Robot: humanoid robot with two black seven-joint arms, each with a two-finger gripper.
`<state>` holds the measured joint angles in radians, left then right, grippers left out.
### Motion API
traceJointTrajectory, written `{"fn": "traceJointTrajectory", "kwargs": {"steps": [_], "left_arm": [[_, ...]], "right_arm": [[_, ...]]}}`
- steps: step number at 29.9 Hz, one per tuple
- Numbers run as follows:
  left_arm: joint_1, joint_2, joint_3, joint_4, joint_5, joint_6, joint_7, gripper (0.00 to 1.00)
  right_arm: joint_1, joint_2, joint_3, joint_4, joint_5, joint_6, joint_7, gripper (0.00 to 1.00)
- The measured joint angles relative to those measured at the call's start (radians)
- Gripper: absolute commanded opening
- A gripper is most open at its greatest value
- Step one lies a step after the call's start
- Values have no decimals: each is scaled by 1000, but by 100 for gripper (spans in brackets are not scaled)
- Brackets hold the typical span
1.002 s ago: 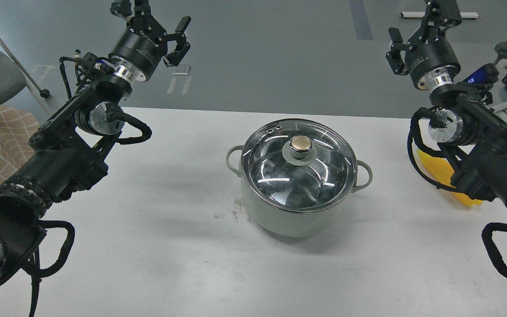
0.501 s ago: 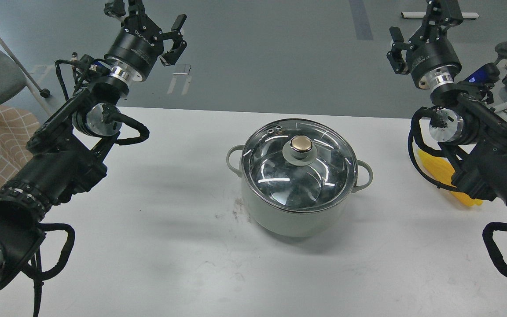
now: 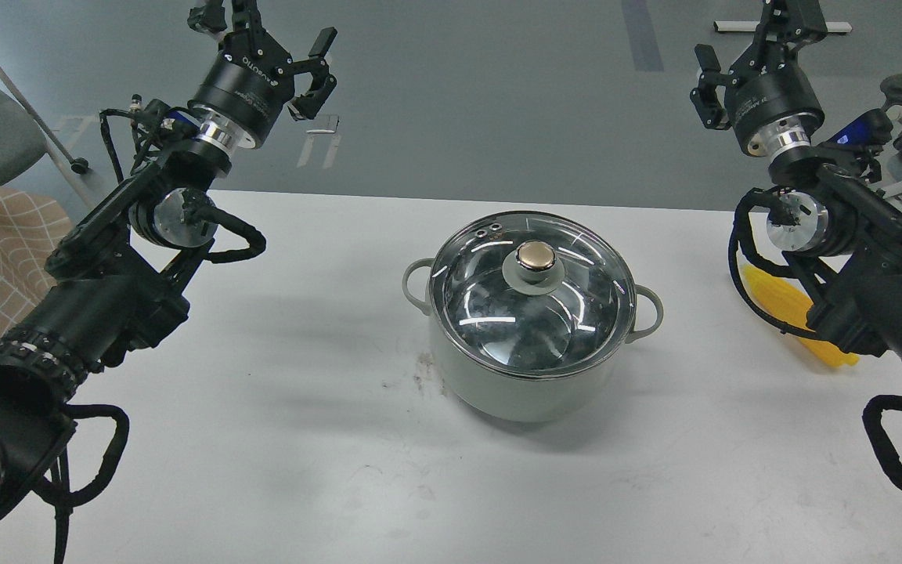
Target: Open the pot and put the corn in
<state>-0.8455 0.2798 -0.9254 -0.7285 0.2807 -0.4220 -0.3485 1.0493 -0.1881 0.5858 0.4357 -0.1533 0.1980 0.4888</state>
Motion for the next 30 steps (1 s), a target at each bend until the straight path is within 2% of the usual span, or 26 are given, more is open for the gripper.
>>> {"fn": "traceJointTrajectory", "kwargs": {"steps": [8,13,23,30], "left_arm": [[-60,56,14,1,50,-5,-2,98],[-93,92,14,-29,178,-7,-8,98],[-89,198,13,-400,674,32,-9,98],[-48,210,14,-592,1122,48,-11,98]], "right_arm": [[-4,-15,-10,1,-7,0,0,100],[-11,-23,-20,0,-8,-1,0,100],[-45,-35,-22,4,-3,-9,0,100],[-65,-39,-21,17,-4,-10,0,100]]}}
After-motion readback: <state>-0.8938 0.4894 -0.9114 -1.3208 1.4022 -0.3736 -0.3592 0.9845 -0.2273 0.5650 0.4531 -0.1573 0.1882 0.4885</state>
